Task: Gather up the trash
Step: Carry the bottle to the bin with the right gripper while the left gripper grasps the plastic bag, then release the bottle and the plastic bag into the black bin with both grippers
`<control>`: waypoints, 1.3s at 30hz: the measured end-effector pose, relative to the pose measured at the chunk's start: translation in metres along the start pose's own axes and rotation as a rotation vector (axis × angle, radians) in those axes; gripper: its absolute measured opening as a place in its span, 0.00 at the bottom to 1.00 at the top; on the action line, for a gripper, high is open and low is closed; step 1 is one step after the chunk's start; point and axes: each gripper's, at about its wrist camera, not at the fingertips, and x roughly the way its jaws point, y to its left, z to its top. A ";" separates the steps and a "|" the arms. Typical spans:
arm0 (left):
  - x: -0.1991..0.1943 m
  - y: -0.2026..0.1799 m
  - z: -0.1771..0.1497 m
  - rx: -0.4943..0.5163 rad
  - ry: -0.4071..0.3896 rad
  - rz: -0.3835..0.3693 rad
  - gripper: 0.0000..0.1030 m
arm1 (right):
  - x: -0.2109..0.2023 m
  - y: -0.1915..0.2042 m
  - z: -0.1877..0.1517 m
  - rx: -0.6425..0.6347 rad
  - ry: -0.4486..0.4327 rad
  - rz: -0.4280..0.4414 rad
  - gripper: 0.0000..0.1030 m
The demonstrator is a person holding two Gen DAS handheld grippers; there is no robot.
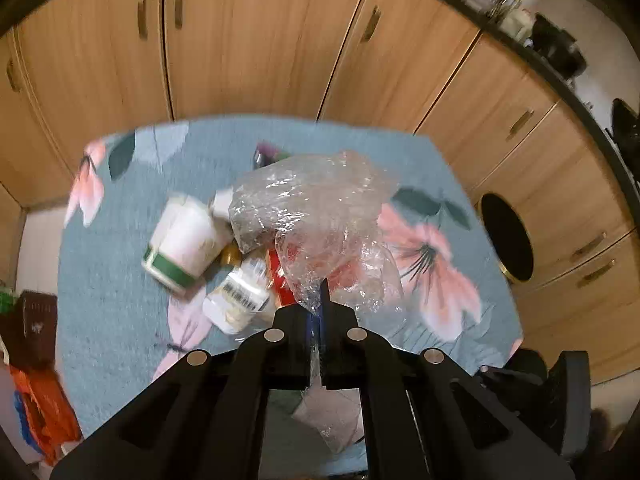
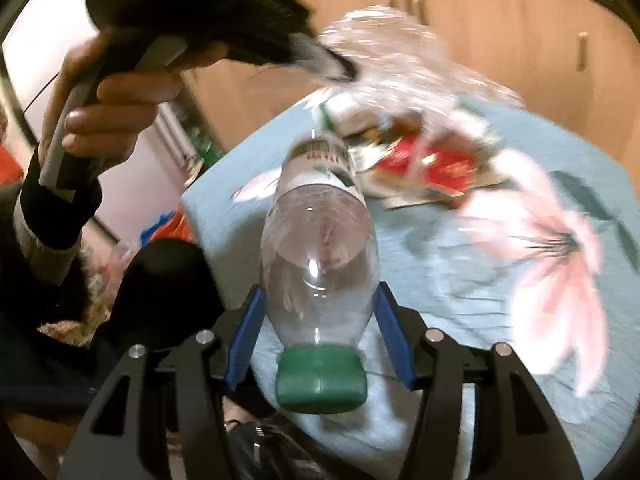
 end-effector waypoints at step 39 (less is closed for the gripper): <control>0.092 -0.332 0.068 0.466 0.027 -0.259 0.12 | -0.166 -0.371 -0.146 0.657 -0.039 -0.539 0.50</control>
